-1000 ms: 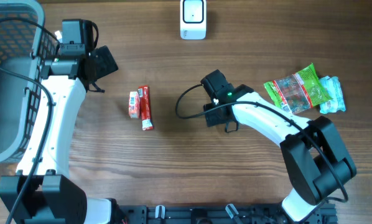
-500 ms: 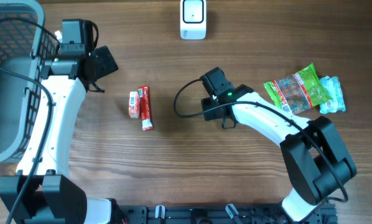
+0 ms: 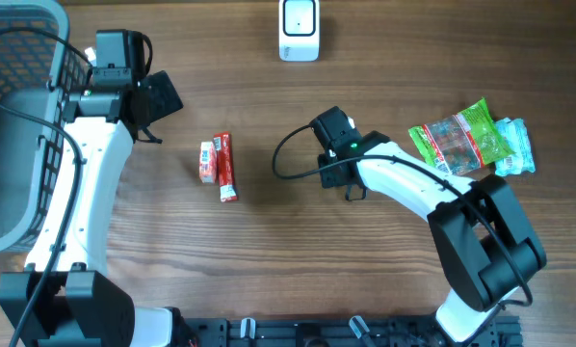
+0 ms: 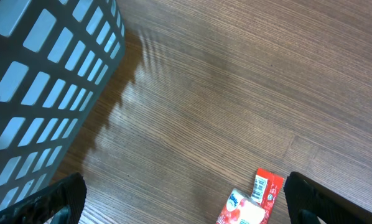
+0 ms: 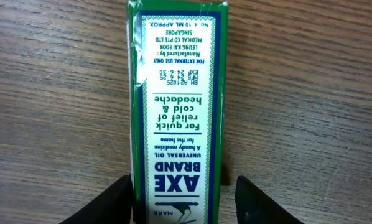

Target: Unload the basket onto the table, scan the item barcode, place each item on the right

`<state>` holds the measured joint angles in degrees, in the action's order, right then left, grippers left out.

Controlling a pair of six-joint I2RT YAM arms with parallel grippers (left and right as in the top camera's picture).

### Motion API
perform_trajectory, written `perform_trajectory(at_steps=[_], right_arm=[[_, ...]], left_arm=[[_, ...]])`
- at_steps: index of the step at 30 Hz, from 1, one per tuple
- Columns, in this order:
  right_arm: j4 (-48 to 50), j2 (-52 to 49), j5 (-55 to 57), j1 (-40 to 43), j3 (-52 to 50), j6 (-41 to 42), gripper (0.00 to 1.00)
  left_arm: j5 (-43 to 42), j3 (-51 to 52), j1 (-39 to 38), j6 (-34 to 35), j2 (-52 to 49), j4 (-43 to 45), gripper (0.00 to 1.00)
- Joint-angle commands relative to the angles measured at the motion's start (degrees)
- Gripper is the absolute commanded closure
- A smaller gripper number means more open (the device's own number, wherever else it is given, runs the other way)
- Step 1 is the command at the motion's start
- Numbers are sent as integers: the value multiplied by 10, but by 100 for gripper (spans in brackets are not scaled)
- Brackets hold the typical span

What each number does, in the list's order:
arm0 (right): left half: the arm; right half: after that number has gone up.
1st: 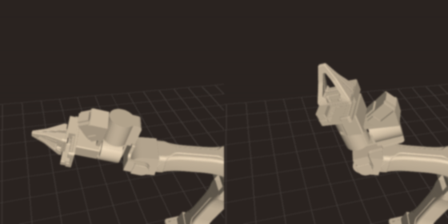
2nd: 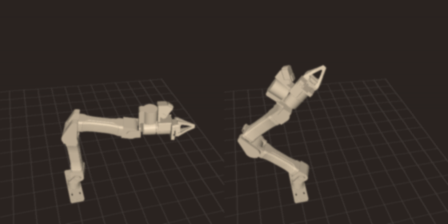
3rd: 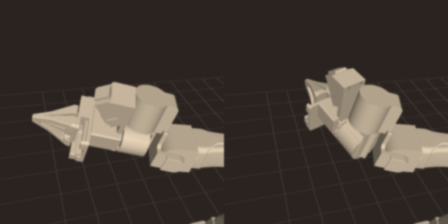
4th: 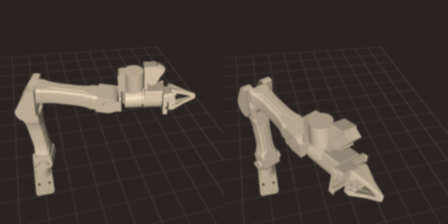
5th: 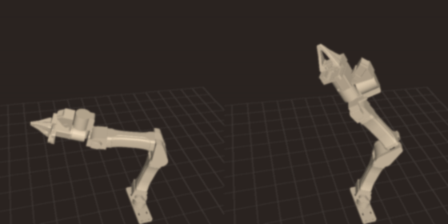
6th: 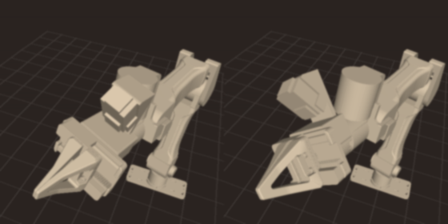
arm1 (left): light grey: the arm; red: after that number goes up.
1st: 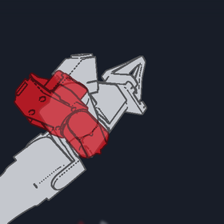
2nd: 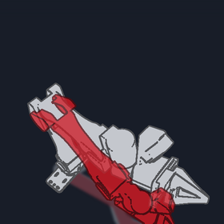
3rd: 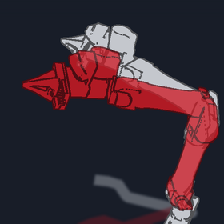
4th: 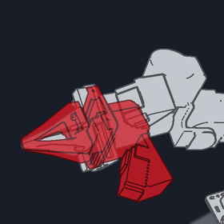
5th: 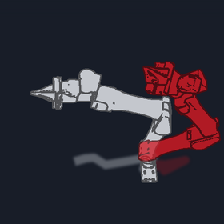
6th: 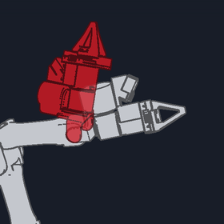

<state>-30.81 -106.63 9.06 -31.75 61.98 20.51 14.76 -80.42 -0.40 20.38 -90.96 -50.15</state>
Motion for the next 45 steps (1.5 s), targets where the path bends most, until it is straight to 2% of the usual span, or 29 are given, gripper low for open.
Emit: perform_trajectory(at_steps=[1,5,7,13,22,26,31,36,43,45], right_arm=[[-4,-12,-2,4,-6,5,47],[-17,-12,-4,4,-6,5,48],[-16,-12,-8,4,-6,5,44],[-7,-12,-10,4,-6,5,51],[6,-12,-17,5,-6,7,52],[10,-12,-25,4,-6,22,59],[10,-12,-29,4,-6,37,59],[-1,-12,-18,4,-6,37,69],[-4,-9,-18,5,3,18,69],[-13,-2,-18,6,14,17,73]], left_arm=[[7,-5,3,-7,1,0,0],[7,-5,3,-7,1,0,0],[7,-5,3,-7,2,0,0],[7,-5,3,-7,1,0,0],[7,-5,3,-7,1,0,0],[7,-5,3,-7,1,0,0],[7,-5,3,-7,1,0,0],[7,-5,3,-7,1,0,0],[7,-5,3,-7,1,0,0],[7,-5,3,-7,2,0,0]])
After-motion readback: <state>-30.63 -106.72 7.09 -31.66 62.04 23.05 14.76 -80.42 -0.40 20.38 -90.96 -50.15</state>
